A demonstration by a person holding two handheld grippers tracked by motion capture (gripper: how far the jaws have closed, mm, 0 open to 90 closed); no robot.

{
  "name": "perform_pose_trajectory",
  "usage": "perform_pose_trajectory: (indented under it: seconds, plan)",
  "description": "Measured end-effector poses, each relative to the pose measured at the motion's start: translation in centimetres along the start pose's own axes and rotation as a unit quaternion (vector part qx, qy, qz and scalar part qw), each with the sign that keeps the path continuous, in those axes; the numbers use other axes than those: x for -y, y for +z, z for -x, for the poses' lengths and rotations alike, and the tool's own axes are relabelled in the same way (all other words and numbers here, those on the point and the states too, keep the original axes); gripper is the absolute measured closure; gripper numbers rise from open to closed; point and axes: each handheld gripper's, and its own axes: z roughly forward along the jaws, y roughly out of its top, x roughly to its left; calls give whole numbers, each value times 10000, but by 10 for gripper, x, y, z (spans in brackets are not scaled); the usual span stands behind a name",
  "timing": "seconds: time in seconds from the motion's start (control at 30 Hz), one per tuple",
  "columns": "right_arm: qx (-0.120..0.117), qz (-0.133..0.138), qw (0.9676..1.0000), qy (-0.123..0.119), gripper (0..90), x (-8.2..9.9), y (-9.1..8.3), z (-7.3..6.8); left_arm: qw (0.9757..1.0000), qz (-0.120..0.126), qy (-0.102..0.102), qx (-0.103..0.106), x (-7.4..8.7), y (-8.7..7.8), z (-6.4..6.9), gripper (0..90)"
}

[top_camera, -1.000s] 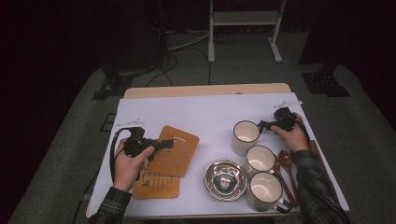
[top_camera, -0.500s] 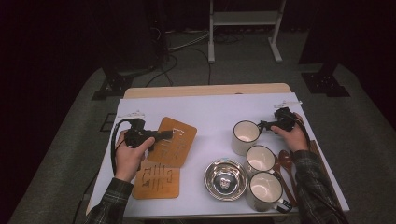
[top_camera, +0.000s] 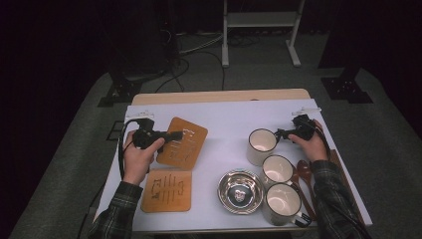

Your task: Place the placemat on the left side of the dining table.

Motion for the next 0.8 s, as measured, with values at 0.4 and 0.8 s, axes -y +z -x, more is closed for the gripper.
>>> perform_pose_trajectory:
  seconds: [0.4,0.8]
  plan:
    - [22,-42,10000,64,134,0,1,1,9999,56,-14,-82,-12,7,-18,863]
    - [96,1,10000,-2,135,0,0,-1,9992,120,-80,-363,-17,12,-36,863]
